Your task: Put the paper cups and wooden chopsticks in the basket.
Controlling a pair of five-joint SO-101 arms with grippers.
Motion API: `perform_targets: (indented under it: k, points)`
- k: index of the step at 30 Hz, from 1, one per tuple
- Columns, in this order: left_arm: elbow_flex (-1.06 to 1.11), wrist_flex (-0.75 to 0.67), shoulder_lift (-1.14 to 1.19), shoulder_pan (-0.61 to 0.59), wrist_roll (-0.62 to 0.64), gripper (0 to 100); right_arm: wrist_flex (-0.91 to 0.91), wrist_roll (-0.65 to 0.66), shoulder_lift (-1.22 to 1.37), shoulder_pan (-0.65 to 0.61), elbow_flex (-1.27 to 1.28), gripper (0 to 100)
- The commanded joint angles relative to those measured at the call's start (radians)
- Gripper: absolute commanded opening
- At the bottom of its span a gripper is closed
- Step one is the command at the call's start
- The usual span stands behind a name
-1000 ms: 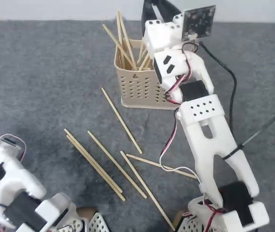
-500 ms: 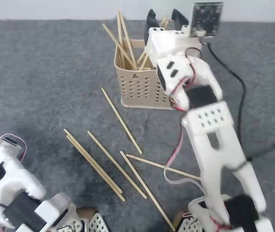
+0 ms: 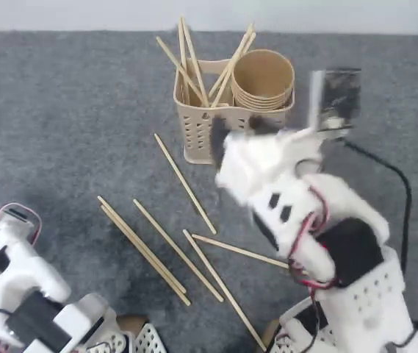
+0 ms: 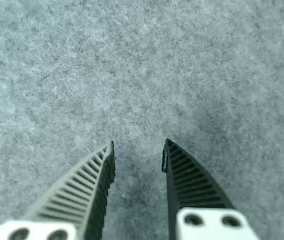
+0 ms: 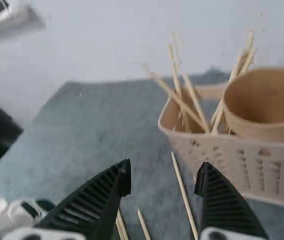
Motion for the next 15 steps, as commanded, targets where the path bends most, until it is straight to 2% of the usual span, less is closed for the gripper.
perform_targets:
  k: [1,4,8,15]
  points:
    - [-0.024,0.003,-0.003,0.005,-0.011,15,0.024,0.002,0.062,-0.087,0.114,22.0]
    - [-0.024,0.003,-0.003,0.005,-0.011,15,-0.077,0.101,0.147,-0.134,0.27,22.0]
    - [-0.024,0.003,-0.003,0.005,-0.011,15,-0.309,0.209,0.288,-0.154,0.427,22.0]
    - [-0.024,0.003,-0.003,0.005,-0.011,15,-0.628,0.282,0.61,-0.151,0.456,22.0]
